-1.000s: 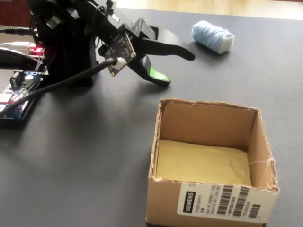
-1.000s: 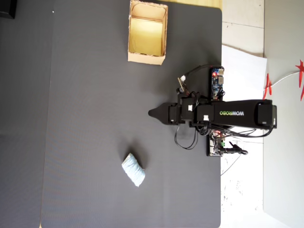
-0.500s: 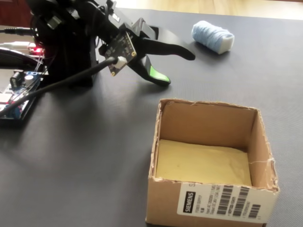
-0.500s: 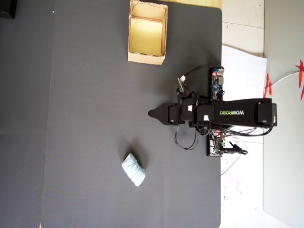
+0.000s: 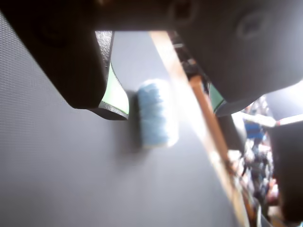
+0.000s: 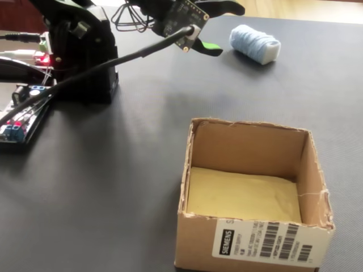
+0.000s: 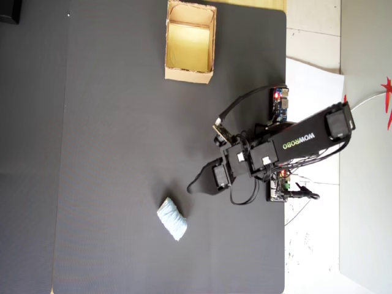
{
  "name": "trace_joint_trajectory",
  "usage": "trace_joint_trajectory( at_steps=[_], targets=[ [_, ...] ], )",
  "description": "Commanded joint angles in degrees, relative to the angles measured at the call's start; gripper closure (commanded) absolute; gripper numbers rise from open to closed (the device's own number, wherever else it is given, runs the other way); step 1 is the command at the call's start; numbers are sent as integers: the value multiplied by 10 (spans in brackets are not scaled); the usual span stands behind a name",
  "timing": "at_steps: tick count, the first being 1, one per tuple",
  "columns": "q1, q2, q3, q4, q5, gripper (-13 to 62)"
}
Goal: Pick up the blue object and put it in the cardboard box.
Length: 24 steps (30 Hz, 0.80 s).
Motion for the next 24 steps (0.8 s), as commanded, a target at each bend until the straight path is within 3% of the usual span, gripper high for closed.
trace_joint_trajectory(
  at_steps=[1,24],
  targets=[
    [-20,43,-66,-8,18,154],
    [-72,-250,-453,364,18,155]
  ],
)
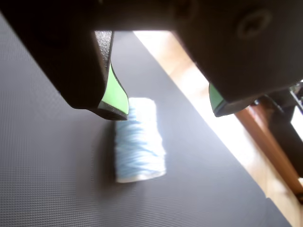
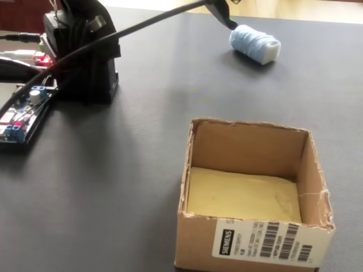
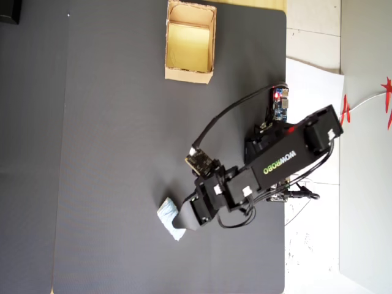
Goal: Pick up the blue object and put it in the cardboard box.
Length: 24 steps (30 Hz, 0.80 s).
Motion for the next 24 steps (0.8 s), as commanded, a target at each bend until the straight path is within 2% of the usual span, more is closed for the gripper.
trace_joint_trajectory(
  at_steps=[1,10,24],
  targets=[
    [-5,-16,-57,18,20,155],
    [-2,-114,-95,41,36,155],
    [-6,-233,-105,-26,36,155]
  ],
)
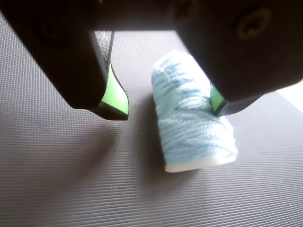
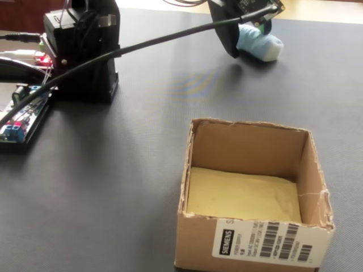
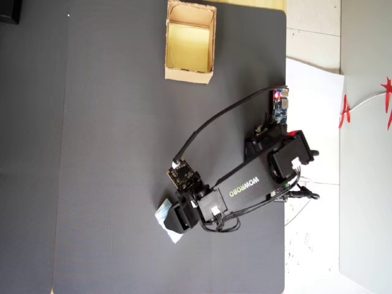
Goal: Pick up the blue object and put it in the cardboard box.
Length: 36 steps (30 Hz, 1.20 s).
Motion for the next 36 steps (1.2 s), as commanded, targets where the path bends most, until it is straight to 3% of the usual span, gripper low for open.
trace_joint_trajectory(
  at_steps=[1,17,23,36],
  targets=[
    [-6,-10,-34,-31,35,155],
    [-21,-98,-61,-67,39,165],
    [-27,-120,-97,-45,52,202],
    [-14,-114,-98,-104,7,428]
  ],
)
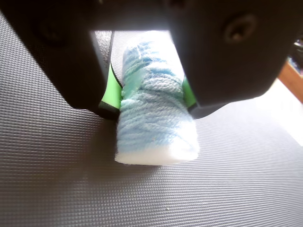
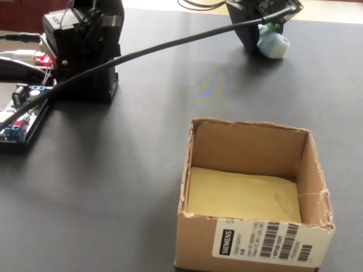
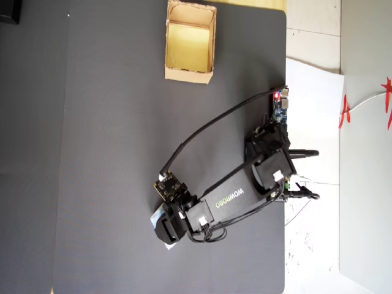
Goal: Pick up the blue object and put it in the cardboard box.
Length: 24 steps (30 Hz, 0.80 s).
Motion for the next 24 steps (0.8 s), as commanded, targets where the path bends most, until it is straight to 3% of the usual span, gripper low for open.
trace_joint_trajectory(
  at_steps=[1,24],
  targets=[
    [1,-2,-5,-40,4,428],
    [148,219,185,-242,-36,451]
  ],
)
